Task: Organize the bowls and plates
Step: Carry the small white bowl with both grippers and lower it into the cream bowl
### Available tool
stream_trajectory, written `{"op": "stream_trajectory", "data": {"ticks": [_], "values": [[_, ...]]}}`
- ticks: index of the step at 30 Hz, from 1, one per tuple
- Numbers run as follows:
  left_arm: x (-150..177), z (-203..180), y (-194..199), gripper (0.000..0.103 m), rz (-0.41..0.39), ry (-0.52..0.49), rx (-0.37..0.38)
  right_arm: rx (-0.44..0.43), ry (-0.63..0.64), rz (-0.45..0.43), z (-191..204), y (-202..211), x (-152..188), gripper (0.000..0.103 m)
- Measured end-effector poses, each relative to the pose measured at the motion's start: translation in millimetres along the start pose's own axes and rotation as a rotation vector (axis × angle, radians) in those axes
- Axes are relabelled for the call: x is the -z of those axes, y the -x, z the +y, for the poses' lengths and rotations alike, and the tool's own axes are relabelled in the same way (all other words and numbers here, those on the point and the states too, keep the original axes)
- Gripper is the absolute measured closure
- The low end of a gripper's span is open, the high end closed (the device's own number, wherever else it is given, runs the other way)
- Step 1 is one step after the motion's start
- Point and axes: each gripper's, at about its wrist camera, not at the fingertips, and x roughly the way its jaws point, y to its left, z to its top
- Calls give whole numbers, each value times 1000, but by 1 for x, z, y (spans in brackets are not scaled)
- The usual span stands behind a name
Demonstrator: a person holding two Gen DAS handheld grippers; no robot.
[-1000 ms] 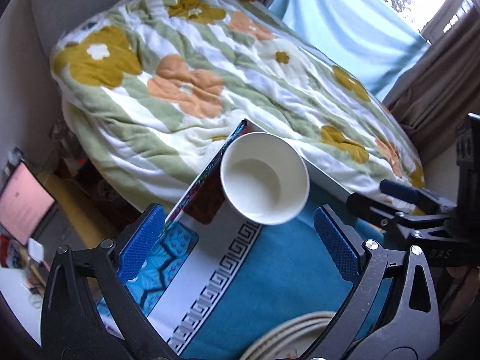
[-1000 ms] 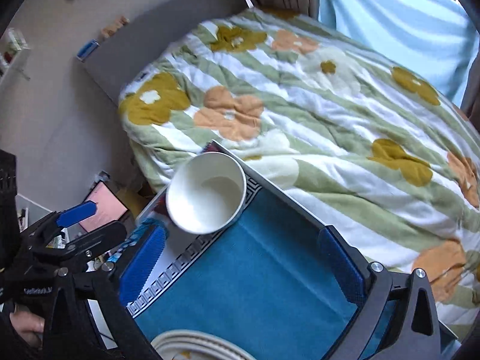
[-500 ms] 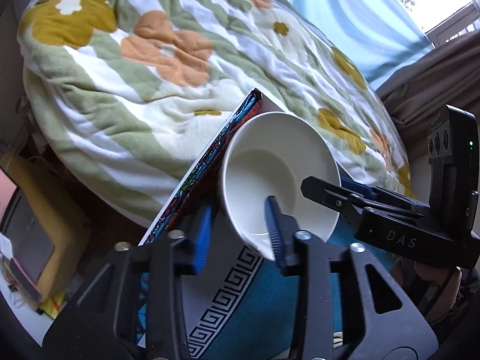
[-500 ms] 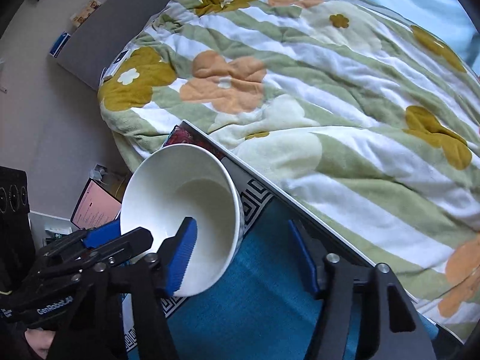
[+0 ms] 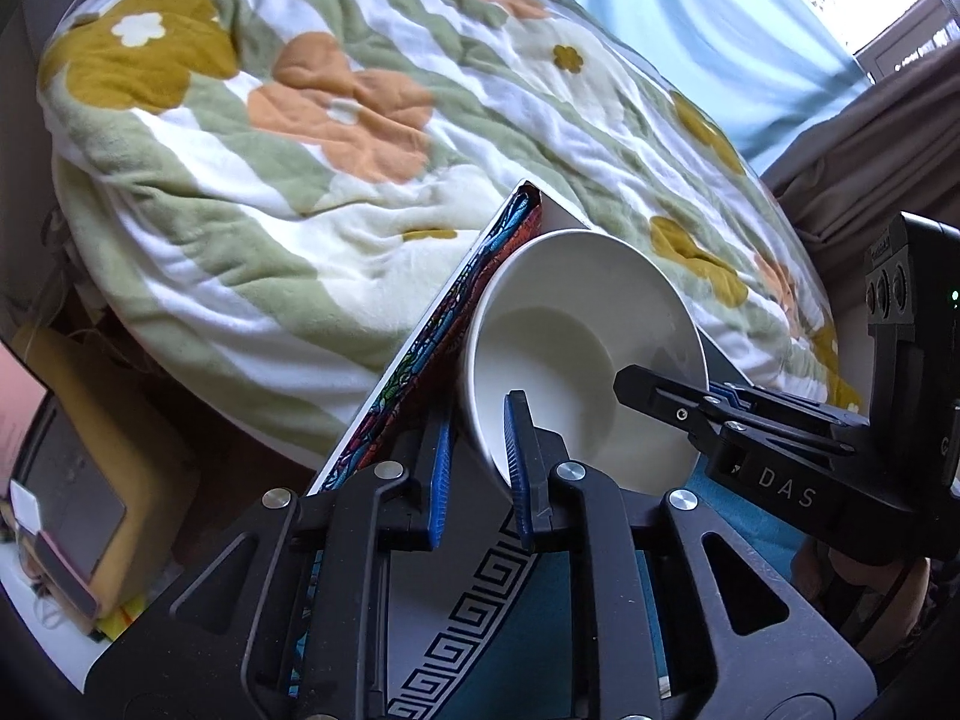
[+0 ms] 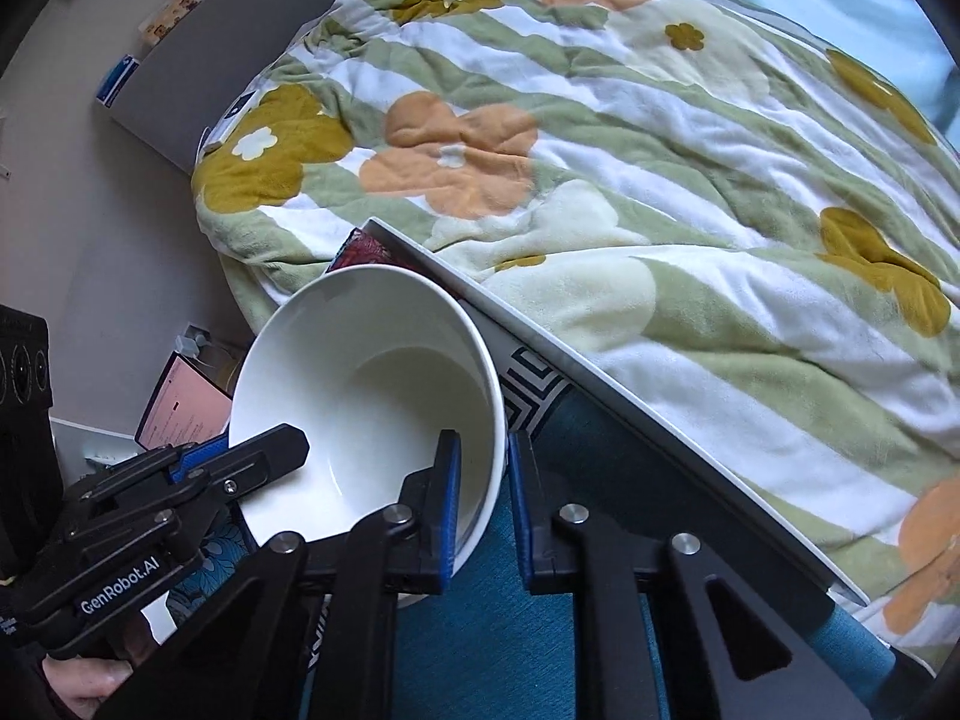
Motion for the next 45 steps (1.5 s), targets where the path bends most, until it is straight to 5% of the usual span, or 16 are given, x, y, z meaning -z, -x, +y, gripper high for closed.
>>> {"op": "stream_trajectory", "data": {"ticks": [11, 20, 33, 45], "values": [[5, -28, 31, 89, -10, -89, -28, -18, -73, -27, -2, 27, 18, 88], [45, -101, 90, 89, -26, -201, -5, 2, -143, -130, -16, 114, 69, 88], [191, -248, 120, 89, 54, -395, 100, 135, -319, -241, -89, 250, 240, 88], [312, -335, 101, 89, 211, -574, 164, 210, -558, -246, -143, 289, 380, 88]]}}
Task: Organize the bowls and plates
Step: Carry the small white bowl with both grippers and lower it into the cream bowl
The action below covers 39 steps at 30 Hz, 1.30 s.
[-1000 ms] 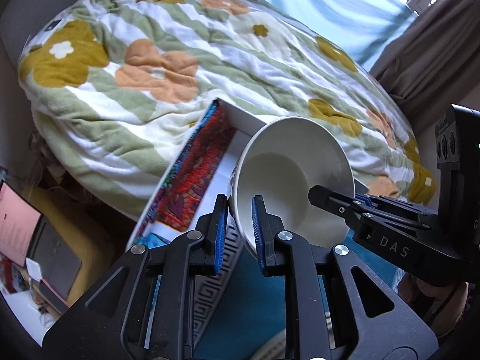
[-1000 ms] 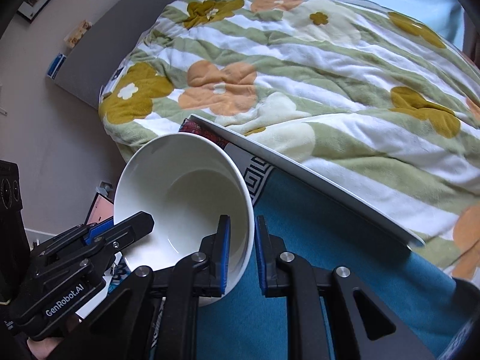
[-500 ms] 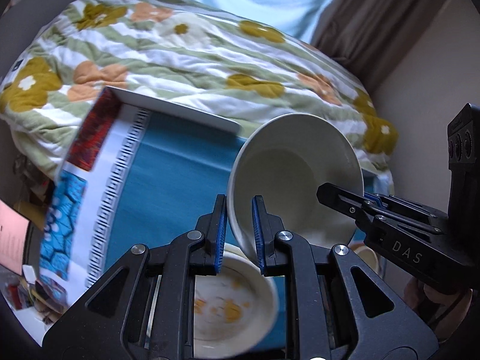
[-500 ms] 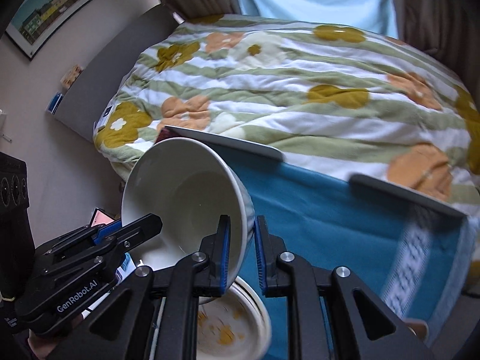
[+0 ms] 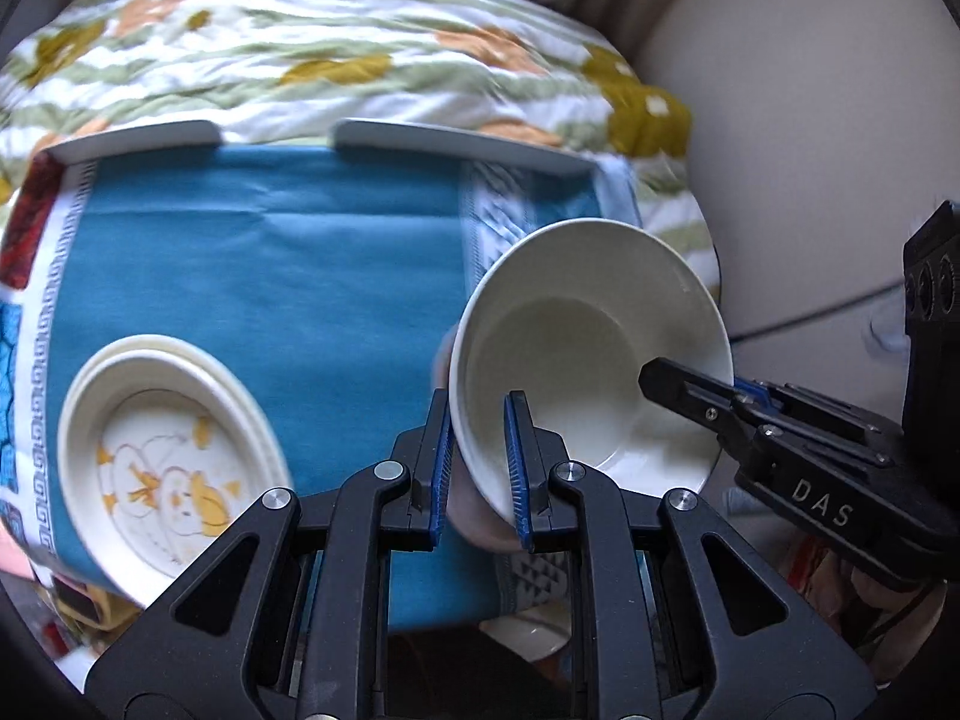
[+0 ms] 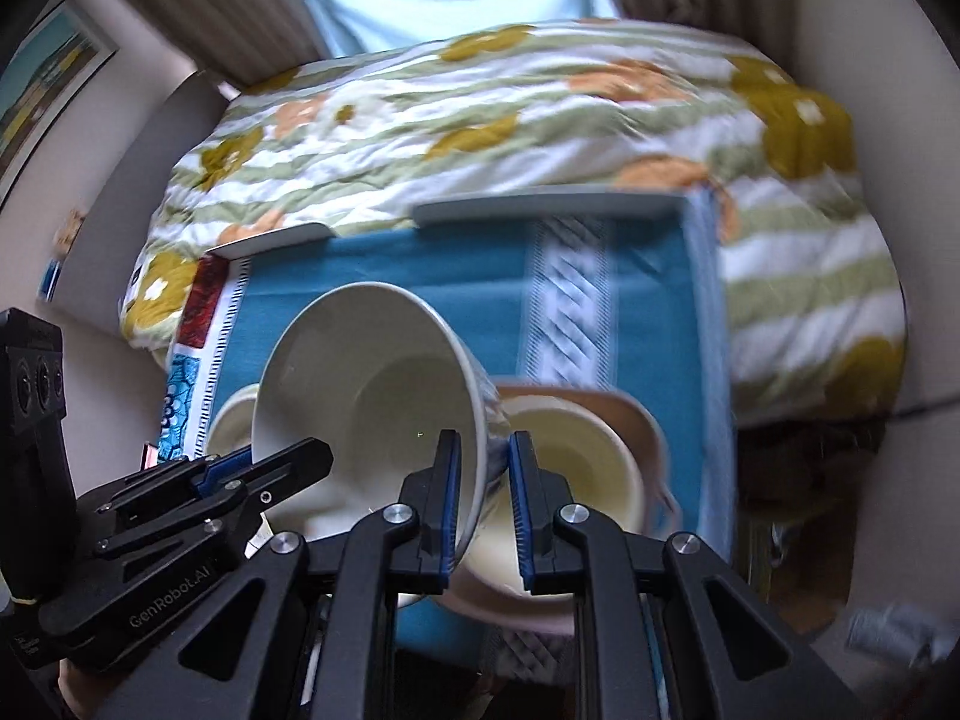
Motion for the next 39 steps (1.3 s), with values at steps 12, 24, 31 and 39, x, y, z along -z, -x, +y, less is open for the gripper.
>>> {"op": "stream_trajectory", "data": {"ticks": [12, 24, 31, 39], "values": [[3, -25, -48, 89, 102, -171, -64, 20, -138, 43, -47, -29, 34, 88], [8, -36, -71, 89, 112, -289, -162, 87, -101, 43, -46, -45, 38, 88], [12, -40, -77, 89, 108, -320, -201, 89, -105, 32, -50, -42, 39, 88], [12, -42, -79, 89, 104, -326, -221, 71, -108, 34, -52, -41, 40, 88]]}}
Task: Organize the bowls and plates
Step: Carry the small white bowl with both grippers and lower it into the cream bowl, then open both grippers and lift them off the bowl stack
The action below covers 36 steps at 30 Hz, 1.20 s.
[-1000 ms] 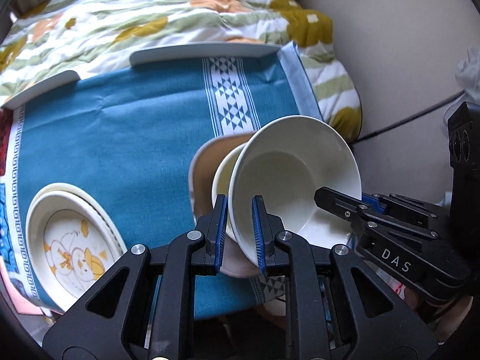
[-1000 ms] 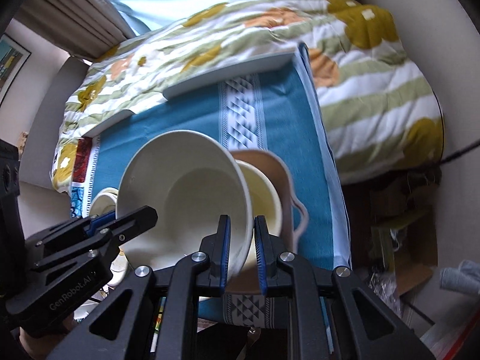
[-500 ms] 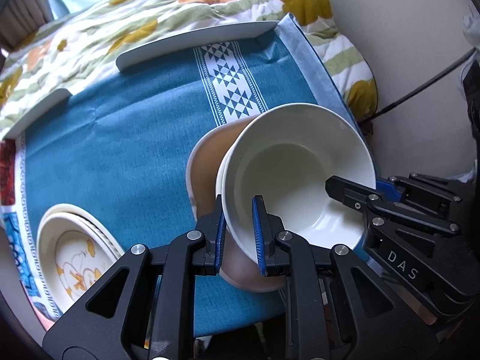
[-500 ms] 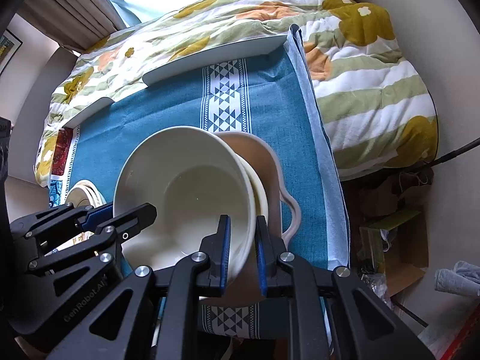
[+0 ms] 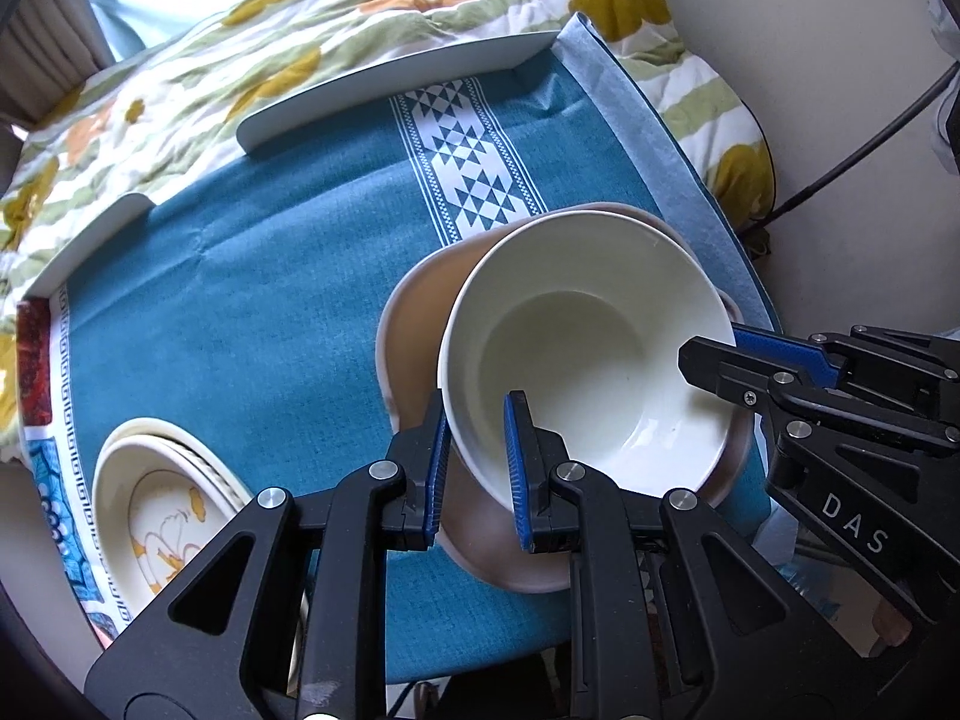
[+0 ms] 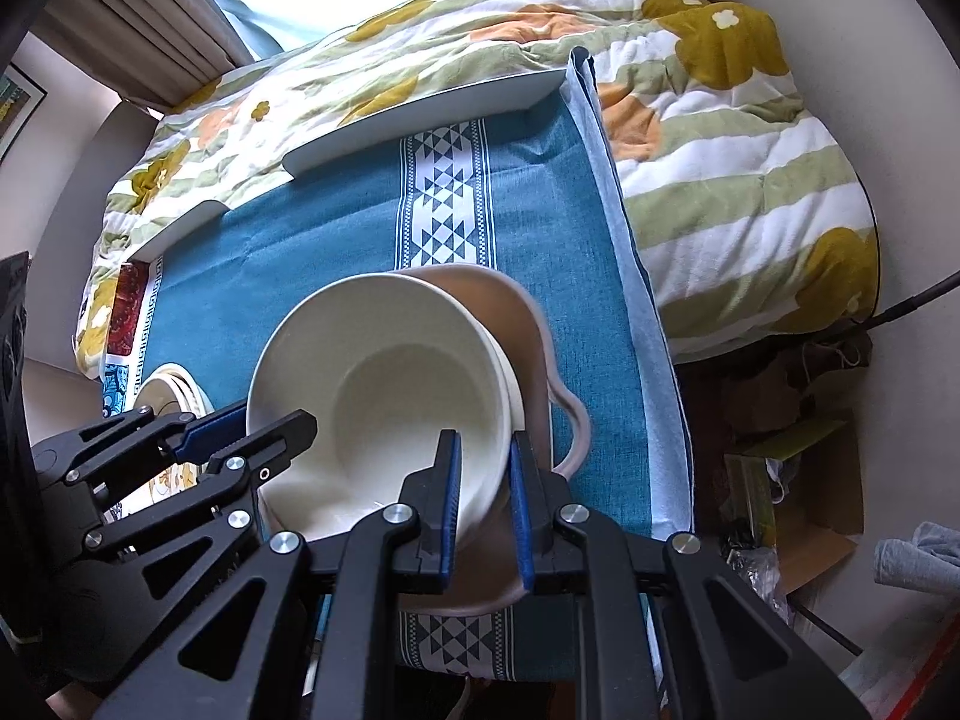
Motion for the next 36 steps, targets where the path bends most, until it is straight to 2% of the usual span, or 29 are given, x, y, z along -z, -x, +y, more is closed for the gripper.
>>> {"op": "stream_trajectory", "data": {"ticks": [5, 10, 11, 12, 14, 17, 20, 23, 25, 26, 27, 28, 29, 31, 36], "values": [[0, 0, 1, 88, -4, 1, -1, -21, -9, -1, -1, 1, 1, 88], [0, 0, 0, 77, -10, 10, 20, -40, 0, 3, -4, 0, -1, 88], [0, 0, 2, 69, -20, 11, 21, -45, 2, 5, -4, 0, -2, 88], [1, 0, 5, 57, -36, 11, 21, -53, 3, 8, -5, 0, -2, 88], [2, 1, 11, 48, -65, 11, 19, -66, 6, -6, -7, 4, -4, 88], [4, 7, 23, 48, -94, 24, 21, -107, -10, -35, -14, 15, -7, 88], [9, 16, 41, 48, -127, 41, 38, -107, 9, -52, -13, 25, -9, 88], [19, 24, 70, 48, -199, 48, 58, -114, 63, -102, -5, 47, -3, 88], [29, 30, 92, 39, -263, 47, 59, -115, 115, -154, 1, 67, 5, 88], [35, 34, 102, 23, -293, 48, 54, -110, 138, -174, 3, 74, 10, 78], [41, 37, 110, 6, -326, 47, 43, -104, 158, -189, 5, 81, 15, 49], [47, 40, 116, 2, -353, 44, 31, -100, 174, -197, 5, 86, 20, 29], [51, 42, 119, 0, -371, 39, 24, -94, 186, -203, 6, 89, 25, 0], [60, 44, 119, 0, -371, 16, 12, -67, 218, -196, 6, 91, 35, 0], [70, 41, 85, 0, -257, -28, -35, 78, 238, -78, -3, 72, 47, 0]]}}
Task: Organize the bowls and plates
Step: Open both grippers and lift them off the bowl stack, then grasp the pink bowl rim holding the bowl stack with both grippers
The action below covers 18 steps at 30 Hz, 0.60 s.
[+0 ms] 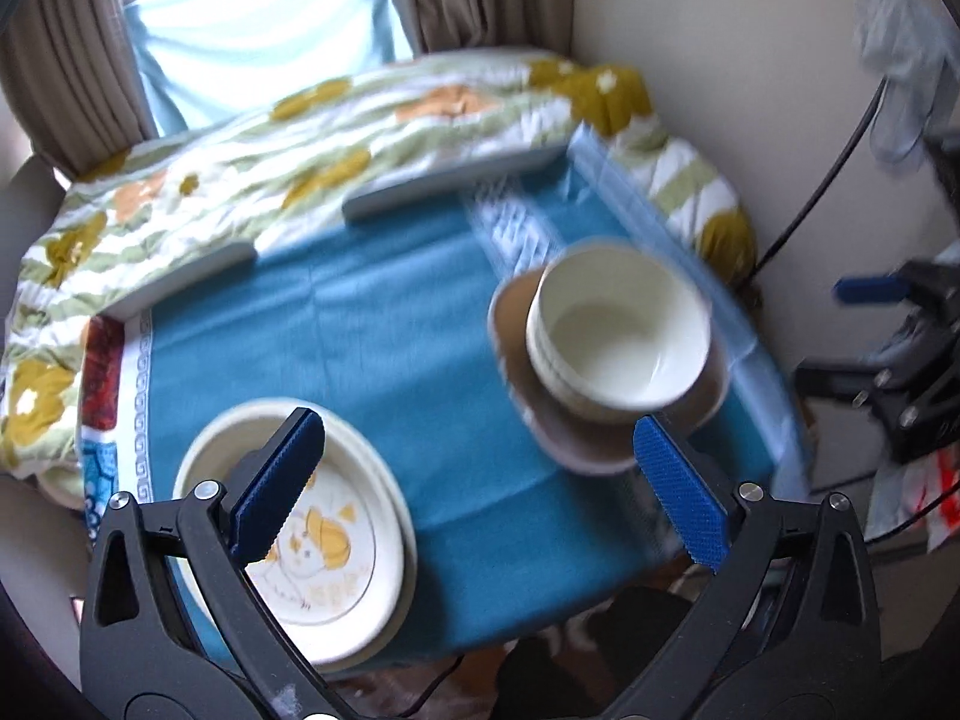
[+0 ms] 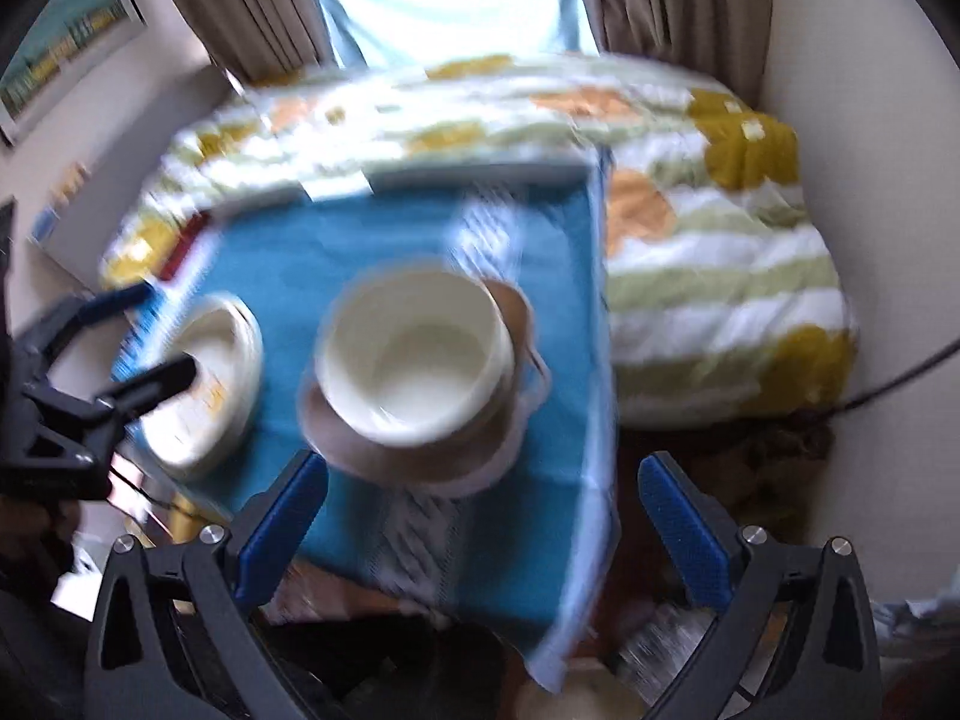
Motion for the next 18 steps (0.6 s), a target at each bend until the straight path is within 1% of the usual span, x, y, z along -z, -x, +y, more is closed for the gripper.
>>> {"op": "stream_trajectory", "data": {"ticks": [2, 7, 10, 11, 12, 13, 14, 16, 18], "values": [[3, 0, -14, 0, 43, 13, 14, 6, -5, 14, -4, -6, 2, 0], [7, 0, -48, 1, 113, 59, 28, 15, -6, 72, -19, -35, -6, 0], [9, -5, -65, 4, 148, 66, 41, 16, 3, 109, -21, -52, -10, 1], [10, -7, -70, 11, 161, 67, 45, 14, 24, 124, -20, -57, -10, 4], [10, -9, -78, 17, 180, 70, 53, 16, 41, 139, -19, -62, -10, 10], [11, -11, -82, 20, 192, 71, 58, 18, 59, 158, -17, -69, -10, 14], [12, -12, -87, 25, 207, 73, 64, 19, 67, 175, -16, -75, -10, 23], [12, -15, -95, 31, 227, 78, 77, -19, 58, 194, -17, -83, -11, 30], [12, -16, -102, 38, 241, 90, 94, -16, 77, 206, -13, -90, -13, 40]]}}
